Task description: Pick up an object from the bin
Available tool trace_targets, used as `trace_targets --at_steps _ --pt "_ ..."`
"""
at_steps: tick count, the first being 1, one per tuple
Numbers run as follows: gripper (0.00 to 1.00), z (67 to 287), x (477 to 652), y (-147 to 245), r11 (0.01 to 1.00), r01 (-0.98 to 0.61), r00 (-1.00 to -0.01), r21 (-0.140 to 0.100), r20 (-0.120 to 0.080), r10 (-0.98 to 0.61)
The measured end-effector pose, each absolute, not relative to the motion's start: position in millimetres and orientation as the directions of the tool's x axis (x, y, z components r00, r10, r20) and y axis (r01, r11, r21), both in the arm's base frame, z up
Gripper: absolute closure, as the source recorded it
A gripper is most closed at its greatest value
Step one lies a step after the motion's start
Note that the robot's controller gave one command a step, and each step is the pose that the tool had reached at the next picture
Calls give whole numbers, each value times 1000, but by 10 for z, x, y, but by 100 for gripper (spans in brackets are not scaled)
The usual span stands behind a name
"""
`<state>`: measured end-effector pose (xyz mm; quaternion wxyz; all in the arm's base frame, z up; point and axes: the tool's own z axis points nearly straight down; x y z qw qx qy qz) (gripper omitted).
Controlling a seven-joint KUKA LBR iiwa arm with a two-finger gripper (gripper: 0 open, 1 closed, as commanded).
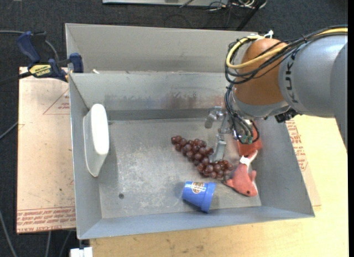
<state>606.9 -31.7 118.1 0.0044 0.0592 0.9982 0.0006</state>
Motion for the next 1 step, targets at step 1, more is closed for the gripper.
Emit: trace_targets --at_steps 1 --pt "0 825 6031 -114 931 365 -931 5 -7 365"
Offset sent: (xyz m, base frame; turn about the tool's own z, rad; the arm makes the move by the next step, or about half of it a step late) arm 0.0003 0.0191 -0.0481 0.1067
